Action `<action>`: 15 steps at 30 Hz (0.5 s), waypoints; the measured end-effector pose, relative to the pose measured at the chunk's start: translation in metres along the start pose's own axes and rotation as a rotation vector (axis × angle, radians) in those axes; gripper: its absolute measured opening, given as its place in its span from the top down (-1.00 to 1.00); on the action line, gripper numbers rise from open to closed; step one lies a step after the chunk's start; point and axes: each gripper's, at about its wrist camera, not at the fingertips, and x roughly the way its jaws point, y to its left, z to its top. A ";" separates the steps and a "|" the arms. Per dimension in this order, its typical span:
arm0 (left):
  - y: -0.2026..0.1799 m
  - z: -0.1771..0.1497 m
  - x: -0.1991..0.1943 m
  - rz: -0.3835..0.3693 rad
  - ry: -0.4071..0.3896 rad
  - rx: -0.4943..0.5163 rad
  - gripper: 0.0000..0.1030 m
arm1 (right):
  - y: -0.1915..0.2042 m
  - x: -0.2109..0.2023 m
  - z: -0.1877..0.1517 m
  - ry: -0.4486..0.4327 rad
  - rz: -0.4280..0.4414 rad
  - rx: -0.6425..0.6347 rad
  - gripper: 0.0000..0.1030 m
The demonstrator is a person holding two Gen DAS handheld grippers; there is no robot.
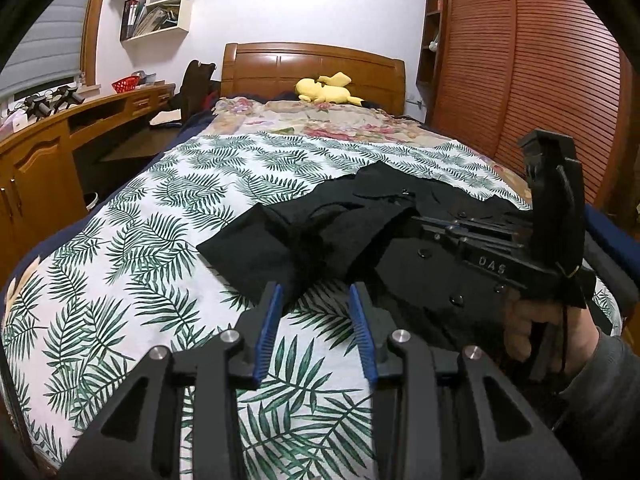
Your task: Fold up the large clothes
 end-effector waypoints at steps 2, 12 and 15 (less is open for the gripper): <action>-0.002 0.002 0.000 -0.009 -0.005 -0.002 0.35 | -0.006 -0.008 0.001 -0.020 -0.014 0.012 0.96; -0.029 0.010 0.000 -0.045 -0.031 0.032 0.34 | -0.055 -0.089 0.002 -0.122 -0.122 0.080 0.97; -0.040 0.014 0.002 -0.060 -0.035 0.040 0.33 | -0.071 -0.116 -0.003 -0.137 -0.170 0.100 0.98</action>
